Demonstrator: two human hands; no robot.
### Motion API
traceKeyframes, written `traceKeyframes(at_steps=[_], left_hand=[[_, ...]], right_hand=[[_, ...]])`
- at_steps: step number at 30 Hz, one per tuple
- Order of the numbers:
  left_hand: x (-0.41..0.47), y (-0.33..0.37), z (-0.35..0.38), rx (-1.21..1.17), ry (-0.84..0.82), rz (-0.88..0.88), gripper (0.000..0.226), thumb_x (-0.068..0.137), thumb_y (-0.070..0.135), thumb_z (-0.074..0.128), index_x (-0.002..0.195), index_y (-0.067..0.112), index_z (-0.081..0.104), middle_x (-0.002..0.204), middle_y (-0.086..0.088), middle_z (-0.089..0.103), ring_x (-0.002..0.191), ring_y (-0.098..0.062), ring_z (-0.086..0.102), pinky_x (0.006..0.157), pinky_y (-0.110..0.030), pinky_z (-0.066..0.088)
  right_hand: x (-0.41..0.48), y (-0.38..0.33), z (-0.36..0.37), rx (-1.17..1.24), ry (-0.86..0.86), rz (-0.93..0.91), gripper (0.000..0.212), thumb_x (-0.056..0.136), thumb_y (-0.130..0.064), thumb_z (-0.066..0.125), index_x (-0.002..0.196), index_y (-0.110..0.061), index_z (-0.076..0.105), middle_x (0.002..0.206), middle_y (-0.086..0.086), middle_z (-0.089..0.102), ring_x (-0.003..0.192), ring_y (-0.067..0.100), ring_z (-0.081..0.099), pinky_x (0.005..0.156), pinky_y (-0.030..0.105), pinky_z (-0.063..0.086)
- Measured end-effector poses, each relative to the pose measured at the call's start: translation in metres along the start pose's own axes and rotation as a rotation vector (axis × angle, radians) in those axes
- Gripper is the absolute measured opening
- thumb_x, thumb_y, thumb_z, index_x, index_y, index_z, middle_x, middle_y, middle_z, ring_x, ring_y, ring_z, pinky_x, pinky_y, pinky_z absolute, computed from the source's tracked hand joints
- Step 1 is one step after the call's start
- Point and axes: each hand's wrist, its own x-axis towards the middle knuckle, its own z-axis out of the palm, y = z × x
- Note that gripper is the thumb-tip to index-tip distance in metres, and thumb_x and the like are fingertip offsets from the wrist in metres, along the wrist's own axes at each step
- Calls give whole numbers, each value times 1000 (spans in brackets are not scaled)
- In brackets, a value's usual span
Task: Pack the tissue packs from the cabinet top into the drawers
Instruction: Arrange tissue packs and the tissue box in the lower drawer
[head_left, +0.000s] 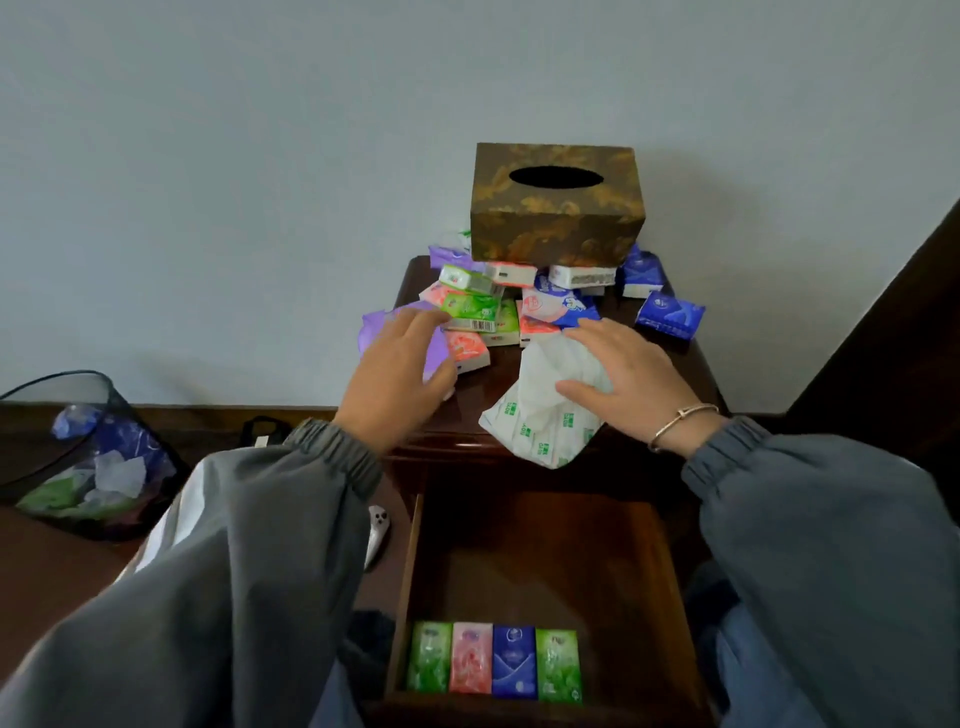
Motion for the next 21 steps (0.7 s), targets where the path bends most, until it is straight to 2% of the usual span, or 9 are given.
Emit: traceKeyframes(at_steps=[3,6,9,13,17,21], left_hand=[[36,-9,11,188,-25,59,57,87,30,64,136,9,46,135,-10,48,120,-30,49,98,-40,39],[65,-18,27,381,-85,56,66,84,40,63,140,14,39,141,-7,42,125,-29,43,101,-43,37],[91,-29,39,504,-126,52,71,81,45,63,139,14,37,142,-8,40,126,-30,42,101,-43,36],[120,-37,51,529,-200,-23,87,76,49,67,145,14,28,148,-10,32,131,-33,38,104,-48,35],[128,-41,68,485,-307,-60,96,76,52,69,149,16,18,150,-11,31,127,-34,45,104,-50,38],[128,-45,79,454,-257,-48,85,74,46,73,140,13,32,137,-13,41,112,-34,56,93,-46,49]], right_hand=[[21,16,27,-138,-154,72,75,84,-66,40,147,-31,18,157,-4,14,145,18,9,115,45,18],[15,28,56,-186,-260,76,73,87,-68,27,148,-32,12,158,-6,6,146,16,1,116,47,4],[6,37,73,-248,-189,33,70,88,-68,16,148,-33,9,158,-7,7,146,14,0,117,46,0],[8,40,78,-257,-147,21,72,86,-70,11,148,-33,11,158,-8,9,146,14,2,117,46,1],[6,40,79,-281,-126,28,73,84,-71,7,148,-34,9,158,-8,9,146,13,2,116,45,1],[7,39,78,-279,-116,29,72,86,-70,9,148,-33,9,158,-8,10,146,14,4,116,44,1]])
